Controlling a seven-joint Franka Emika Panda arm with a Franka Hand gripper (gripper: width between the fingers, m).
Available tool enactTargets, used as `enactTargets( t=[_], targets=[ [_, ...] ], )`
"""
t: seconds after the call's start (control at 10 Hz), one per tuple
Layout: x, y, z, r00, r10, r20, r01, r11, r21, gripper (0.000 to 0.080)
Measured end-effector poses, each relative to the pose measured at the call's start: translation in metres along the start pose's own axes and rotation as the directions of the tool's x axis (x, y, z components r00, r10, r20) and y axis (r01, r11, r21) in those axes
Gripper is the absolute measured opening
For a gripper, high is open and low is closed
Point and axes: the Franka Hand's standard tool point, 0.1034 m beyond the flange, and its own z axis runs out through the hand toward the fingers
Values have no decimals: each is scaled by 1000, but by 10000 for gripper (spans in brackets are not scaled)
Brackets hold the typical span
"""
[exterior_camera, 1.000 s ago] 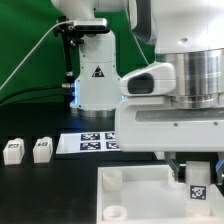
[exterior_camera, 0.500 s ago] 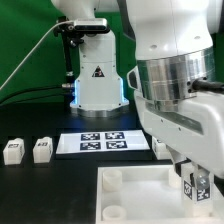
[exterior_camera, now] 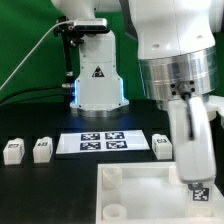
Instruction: Assemble one leg
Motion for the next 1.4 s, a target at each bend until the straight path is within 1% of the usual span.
enactTargets(
  t=[0.3, 0.4, 0.5, 0.6, 0.7, 0.8, 1.0, 1.1, 1.2, 1.4],
  targets=[
    [-2, 3, 1, 1000, -20, -6, 20, 1000, -13, 317],
    [-2, 3, 1, 1000, -21, -6, 21, 1000, -13, 504],
    [-2, 3, 1, 1000, -23, -6, 22, 1000, -13, 504],
    [-2, 4, 1, 1000, -24, -6, 24, 1000, -14, 618],
    [-3, 4, 2, 1000, -28, -6, 28, 1000, -14, 643],
    [-6, 6, -1, 998, -60, -4, 60, 998, -13, 643],
    [-12, 10, -14, 993, -122, 4, 122, 993, -4, 648],
    [-15, 10, -19, 991, -136, 7, 136, 991, 3, 649],
    [-14, 11, -16, 991, -136, 5, 136, 991, -1, 649],
    [-14, 11, -16, 990, -139, 5, 139, 990, -1, 649]
  ],
)
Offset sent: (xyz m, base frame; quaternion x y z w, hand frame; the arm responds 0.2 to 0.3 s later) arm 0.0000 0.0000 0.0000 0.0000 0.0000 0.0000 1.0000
